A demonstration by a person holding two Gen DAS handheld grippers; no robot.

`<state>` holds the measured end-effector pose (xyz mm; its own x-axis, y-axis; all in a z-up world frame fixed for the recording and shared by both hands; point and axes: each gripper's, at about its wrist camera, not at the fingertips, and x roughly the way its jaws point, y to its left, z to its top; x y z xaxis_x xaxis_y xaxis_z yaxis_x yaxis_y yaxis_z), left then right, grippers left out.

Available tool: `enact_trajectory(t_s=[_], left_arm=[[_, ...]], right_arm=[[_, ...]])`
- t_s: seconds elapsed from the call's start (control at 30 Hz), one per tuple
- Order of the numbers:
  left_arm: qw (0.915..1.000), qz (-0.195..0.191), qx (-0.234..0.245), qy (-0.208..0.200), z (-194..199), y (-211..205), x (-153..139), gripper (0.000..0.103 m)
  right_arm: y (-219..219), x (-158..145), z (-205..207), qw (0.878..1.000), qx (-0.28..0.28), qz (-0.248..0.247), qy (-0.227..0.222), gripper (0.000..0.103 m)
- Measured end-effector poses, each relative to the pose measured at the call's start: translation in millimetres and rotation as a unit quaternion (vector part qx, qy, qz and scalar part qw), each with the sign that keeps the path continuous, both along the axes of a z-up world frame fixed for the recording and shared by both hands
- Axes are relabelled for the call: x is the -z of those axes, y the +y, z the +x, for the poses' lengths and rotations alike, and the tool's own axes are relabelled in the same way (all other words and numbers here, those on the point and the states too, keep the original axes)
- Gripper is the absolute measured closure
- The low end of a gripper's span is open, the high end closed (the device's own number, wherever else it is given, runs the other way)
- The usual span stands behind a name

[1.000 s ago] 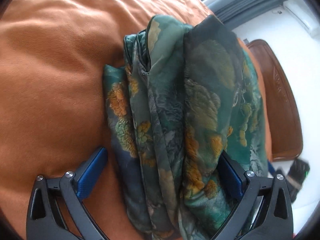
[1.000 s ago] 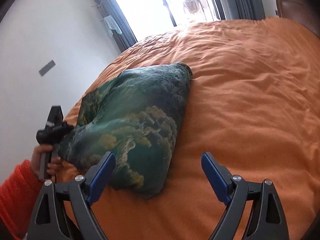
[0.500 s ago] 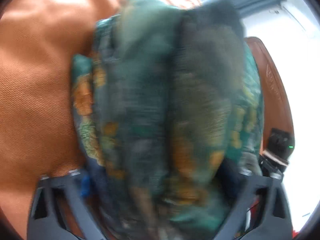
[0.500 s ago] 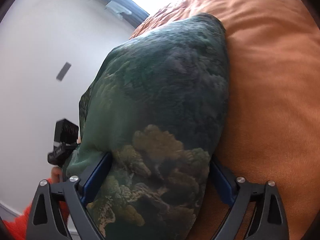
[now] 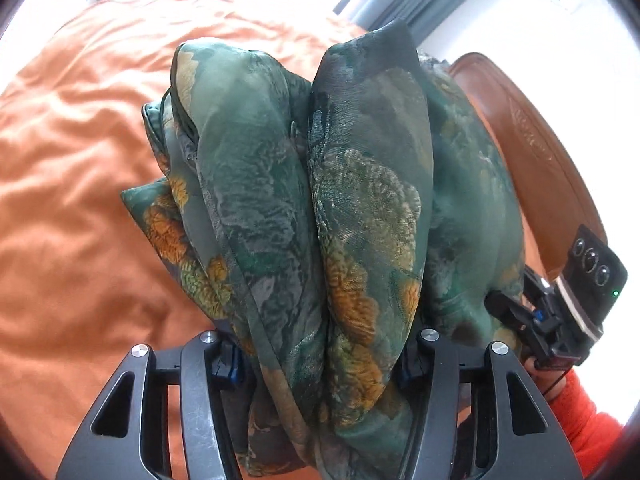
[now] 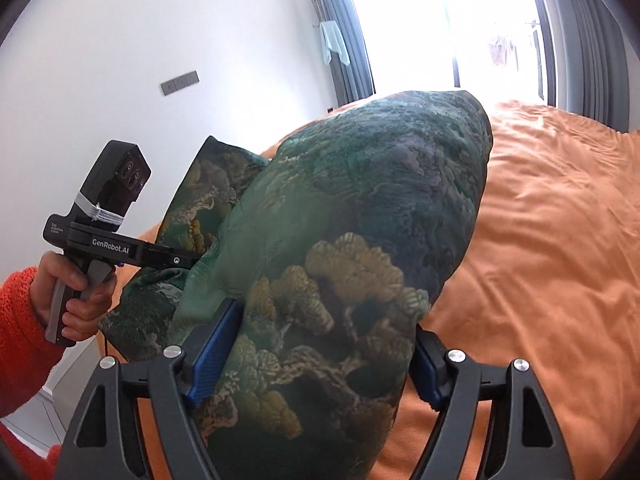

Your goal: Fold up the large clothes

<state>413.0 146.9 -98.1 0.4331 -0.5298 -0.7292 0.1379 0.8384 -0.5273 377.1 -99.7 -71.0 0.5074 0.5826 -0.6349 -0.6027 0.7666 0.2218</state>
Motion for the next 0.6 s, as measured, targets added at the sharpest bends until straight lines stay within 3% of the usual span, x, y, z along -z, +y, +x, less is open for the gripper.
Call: enact_trajectory(t_s=[0.2, 0.37, 0.5, 0.6], left_arm=[[0.9996, 0.01, 0.011, -0.025, 35, -23, -23, 0.048], [0.9997, 0.0, 0.021, -0.011, 68, -45, -10, 0.048], [0.9995, -0.01, 0.016, 0.027, 76, -50, 37, 0.045], [0.9972, -0.026, -0.026, 0.065, 82, -35, 83, 0.022]], right_arm=[[-26, -20, 29, 1.0, 0.017, 0.007, -0.007, 0.025], [-61, -10, 61, 0.999, 0.04, 0.027, 0.015, 0.025], [-89, 16, 100, 0.996, 0.052, 0.035, 0.059, 0.025], [-103, 60, 131, 0.989, 0.076, 0.033, 0.126, 0.024]])
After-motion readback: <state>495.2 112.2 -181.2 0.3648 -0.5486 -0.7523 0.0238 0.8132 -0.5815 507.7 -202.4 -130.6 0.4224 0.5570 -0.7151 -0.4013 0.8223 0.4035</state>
